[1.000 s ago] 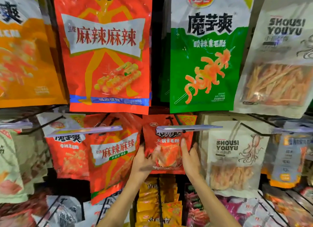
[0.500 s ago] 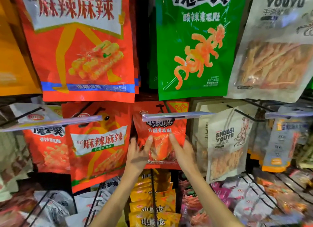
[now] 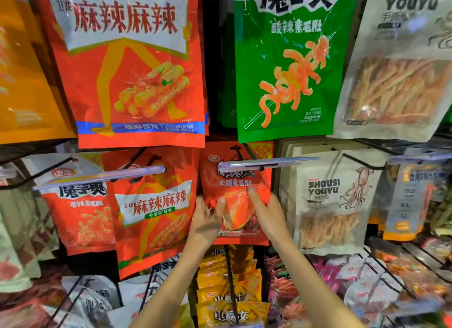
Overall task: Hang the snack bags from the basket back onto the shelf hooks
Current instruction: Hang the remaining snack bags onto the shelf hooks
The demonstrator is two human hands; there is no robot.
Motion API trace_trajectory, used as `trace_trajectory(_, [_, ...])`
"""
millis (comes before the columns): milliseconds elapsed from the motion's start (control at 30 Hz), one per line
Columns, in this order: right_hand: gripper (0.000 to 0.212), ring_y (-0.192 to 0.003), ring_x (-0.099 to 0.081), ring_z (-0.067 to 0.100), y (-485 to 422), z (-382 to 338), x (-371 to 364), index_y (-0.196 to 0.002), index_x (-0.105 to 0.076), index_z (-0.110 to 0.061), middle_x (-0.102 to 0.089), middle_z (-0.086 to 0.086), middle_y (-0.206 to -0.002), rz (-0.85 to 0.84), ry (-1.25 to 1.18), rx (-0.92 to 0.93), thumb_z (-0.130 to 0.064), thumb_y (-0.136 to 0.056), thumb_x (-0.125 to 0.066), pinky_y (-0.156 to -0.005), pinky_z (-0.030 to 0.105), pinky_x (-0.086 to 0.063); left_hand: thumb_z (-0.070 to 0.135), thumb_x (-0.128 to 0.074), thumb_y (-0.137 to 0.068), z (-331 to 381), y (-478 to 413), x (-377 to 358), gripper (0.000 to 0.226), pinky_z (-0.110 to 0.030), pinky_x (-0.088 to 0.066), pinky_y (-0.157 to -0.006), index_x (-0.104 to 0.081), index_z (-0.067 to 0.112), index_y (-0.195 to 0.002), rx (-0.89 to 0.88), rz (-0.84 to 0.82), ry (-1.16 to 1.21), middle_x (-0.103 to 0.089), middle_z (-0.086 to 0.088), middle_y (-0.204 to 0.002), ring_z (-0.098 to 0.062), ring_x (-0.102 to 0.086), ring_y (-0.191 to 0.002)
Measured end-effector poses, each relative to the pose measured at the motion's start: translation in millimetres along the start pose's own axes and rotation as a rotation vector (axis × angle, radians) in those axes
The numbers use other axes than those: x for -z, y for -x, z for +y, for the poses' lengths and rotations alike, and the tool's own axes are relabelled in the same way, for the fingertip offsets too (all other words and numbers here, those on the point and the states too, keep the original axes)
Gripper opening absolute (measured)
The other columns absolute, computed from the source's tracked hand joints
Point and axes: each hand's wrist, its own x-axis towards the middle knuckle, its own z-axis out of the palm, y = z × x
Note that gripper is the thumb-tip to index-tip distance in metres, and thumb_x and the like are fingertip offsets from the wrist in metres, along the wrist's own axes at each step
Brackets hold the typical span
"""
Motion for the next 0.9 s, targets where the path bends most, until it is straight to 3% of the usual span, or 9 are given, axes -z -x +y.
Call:
trace_trajectory(33, [0.032, -0.096, -0.067, -0.002, 0, 1, 0, -0.109, -0.069, -0.036, -0.073, -0.018, -0.102, -0.01, -0.008, 0.001, -0.059, -0.093, -0.053, -0.093, 0.033, -0.052, 0.067, -0.062, -0.082, -1, 2, 1, 0.095, -0.043, -0.035, -0.113, -0.023, 0.012, -0.149, -0.013, -0.047, 0.051, -0.034, -0.007, -0.153, -0.028, -0.032, -0.144])
trace_trajectory(100, [0.039, -0.099, -0.066, 0.0, 2, 4, 1, -0.113, -0.067, -0.034, -0.072, -0.016, -0.105, -0.013, -0.017, -0.005, -0.063, -0.091, -0.053, -0.093, 0.033, -0.052, 0.058, -0.058, -0.089, 2, 10, 5, 0.088, -0.038, -0.032, -0.114, -0.017, 0.012, -0.152, 0.007, -0.071, 0.011, -0.03, -0.004, -0.156, -0.023, -0.03, -0.144])
trace_trajectory(233, [0.06, -0.108, -0.061, 0.002, 9, 7, 2, -0.128, -0.055, -0.026, -0.065, -0.017, -0.115, 0.03, -0.036, -0.071, -0.07, -0.086, -0.052, -0.089, 0.026, -0.048, 0.046, -0.052, -0.096, 11, 26, 9, 0.044, -0.007, -0.04, -0.075, -0.036, 0.025, -0.132, -0.028, -0.085, -0.059, -0.049, 0.025, -0.116, -0.011, -0.047, -0.123])
trace_trajectory(367, [0.086, -0.136, -0.043, 0.009, 20, 7, 8, -0.152, -0.031, -0.025, -0.045, -0.011, -0.149, -0.014, -0.025, -0.114, -0.075, -0.084, -0.048, -0.114, 0.04, -0.035, 0.027, -0.048, -0.103, 21, 43, 11, 0.052, -0.004, -0.037, -0.07, -0.03, 0.015, -0.151, -0.028, -0.073, -0.021, -0.043, 0.011, -0.139, -0.007, -0.042, -0.116])
trace_trajectory(433, [0.087, -0.145, -0.029, 0.016, 24, 7, 11, -0.157, -0.015, -0.024, -0.028, -0.006, -0.159, -0.022, 0.005, -0.159, -0.071, -0.09, -0.043, -0.116, 0.041, -0.028, 0.028, -0.049, -0.102, 21, 49, 11, 0.061, 0.003, -0.032, -0.074, -0.019, 0.017, -0.154, -0.016, -0.072, -0.027, -0.031, 0.016, -0.134, 0.0, -0.031, -0.117])
trace_trajectory(500, [0.083, -0.146, -0.027, 0.018, 28, 7, 15, -0.157, -0.013, -0.026, -0.024, -0.004, -0.161, -0.035, 0.012, -0.164, -0.069, -0.092, -0.04, -0.114, 0.04, -0.027, 0.043, -0.05, -0.099, 20, 52, 13, 0.072, -0.009, -0.032, -0.094, -0.015, 0.02, -0.157, 0.008, -0.067, -0.057, -0.032, 0.016, -0.141, -0.001, -0.032, -0.128])
trace_trajectory(567, [0.079, -0.145, -0.028, 0.016, 33, 4, 19, -0.157, -0.016, -0.025, -0.025, -0.004, -0.161, -0.044, -0.006, -0.152, -0.066, -0.093, -0.039, -0.11, 0.033, -0.027, 0.058, -0.051, -0.092, 20, 56, 17, 0.082, -0.028, -0.032, -0.107, -0.015, 0.024, -0.158, 0.013, -0.052, -0.09, -0.033, 0.009, -0.155, -0.013, -0.034, -0.142])
trace_trajectory(767, [0.064, -0.142, -0.035, 0.014, 52, 2, 44, -0.152, -0.031, -0.02, -0.038, -0.005, -0.152, -0.134, 0.076, -0.123, -0.054, -0.099, -0.042, -0.1, 0.021, -0.027, 0.041, -0.053, -0.099, 27, 78, 10, 0.076, -0.035, -0.028, -0.113, -0.011, 0.02, -0.159, 0.023, 0.026, -0.19, -0.029, -0.001, -0.159, -0.024, -0.03, -0.146])
trace_trajectory(900, [0.057, -0.137, -0.042, 0.013, 67, 2, 70, -0.142, -0.047, -0.019, -0.049, -0.004, -0.144, -0.203, 0.275, -0.037, -0.051, -0.096, -0.052, -0.105, 0.025, -0.033, 0.031, -0.056, -0.099, 36, 104, 0, 0.058, -0.028, -0.034, -0.103, -0.031, 0.017, -0.15, -0.098, 0.013, -0.373, -0.046, 0.001, -0.142, -0.022, -0.042, -0.135])
